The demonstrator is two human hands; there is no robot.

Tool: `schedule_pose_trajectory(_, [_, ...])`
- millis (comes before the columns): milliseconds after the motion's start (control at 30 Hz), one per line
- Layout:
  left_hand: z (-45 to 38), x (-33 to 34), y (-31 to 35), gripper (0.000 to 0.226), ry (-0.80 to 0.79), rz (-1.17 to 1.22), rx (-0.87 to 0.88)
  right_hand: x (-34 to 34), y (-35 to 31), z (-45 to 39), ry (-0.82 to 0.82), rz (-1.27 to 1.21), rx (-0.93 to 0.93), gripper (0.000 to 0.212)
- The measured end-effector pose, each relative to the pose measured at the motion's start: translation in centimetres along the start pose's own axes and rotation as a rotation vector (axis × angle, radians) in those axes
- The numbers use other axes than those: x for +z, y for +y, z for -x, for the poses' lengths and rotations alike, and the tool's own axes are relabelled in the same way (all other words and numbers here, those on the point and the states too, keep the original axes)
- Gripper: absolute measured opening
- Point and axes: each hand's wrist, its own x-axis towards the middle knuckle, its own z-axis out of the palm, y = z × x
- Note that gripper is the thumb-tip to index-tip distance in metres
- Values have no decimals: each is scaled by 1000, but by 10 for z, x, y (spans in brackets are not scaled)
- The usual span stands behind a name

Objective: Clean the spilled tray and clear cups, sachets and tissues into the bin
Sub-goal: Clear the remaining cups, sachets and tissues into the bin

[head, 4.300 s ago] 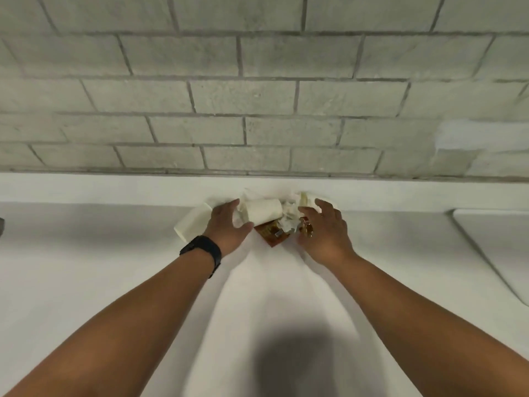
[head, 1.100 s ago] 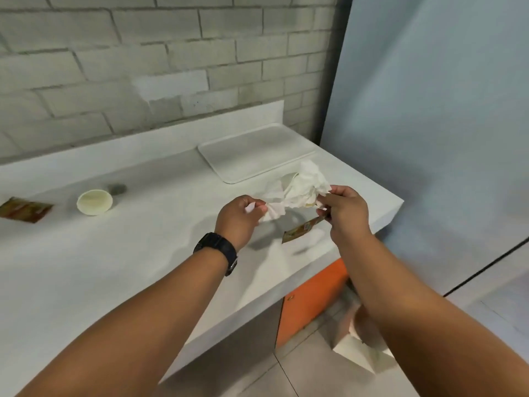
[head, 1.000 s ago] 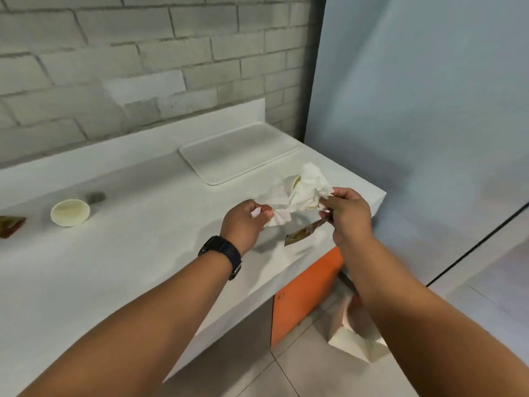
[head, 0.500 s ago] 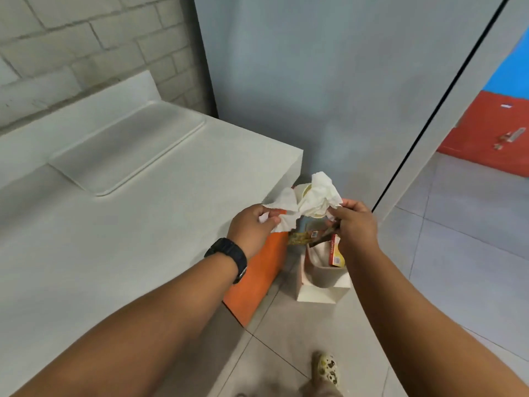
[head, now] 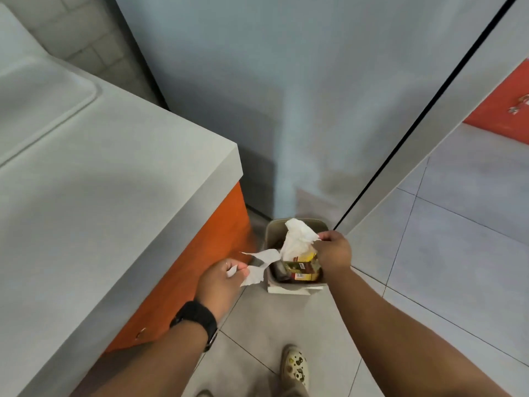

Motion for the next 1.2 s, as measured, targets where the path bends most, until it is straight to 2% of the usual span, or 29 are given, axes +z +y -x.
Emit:
schedule_pose_trajectory(200, [-34,14,-22,15,43,37,-98,42,17,-51,-181,161,-41,26])
schedule_pose_trajectory(400, [-53,26,-23,11,77,43,-152,44,43,-78,-354,244,-11,31])
schedule_pose_trajectory(467, [-55,30,-20,9,65,34,-152,36,42,-77,-319,279,-40,35])
schedule_pose_trajectory(633, [-63,49,0,14,24,1,-94,13,48,-75,-152,241,-57,29])
schedule_pose_trajectory(800, [-73,79,29,11,-17,-25,2,-9,53,-68,-137,281,-66,28])
schedule_pose_trajectory(900, [-82,94,36,8,-145,-85,-36,-14,56,-67,-140,320,-72,28])
schedule_pose_trajectory(933, [-84,97,37,17,-211,-99,-48,-14,56,-66,-140,317,-71,27])
schedule_pose_trajectory(1000, [-81,103,37,59,-289,-108,-88,-16,57,-62,-154,316,-57,27])
schedule_pose_trajectory(1033, [-77,105,36,70,-303,-111,-111,-17,59,-61,-167,313,-49,28])
schedule_pose_trajectory(1200, [-57,96,16,77,-290,-244,-180,-22,60,-45,-211,289,-16,26])
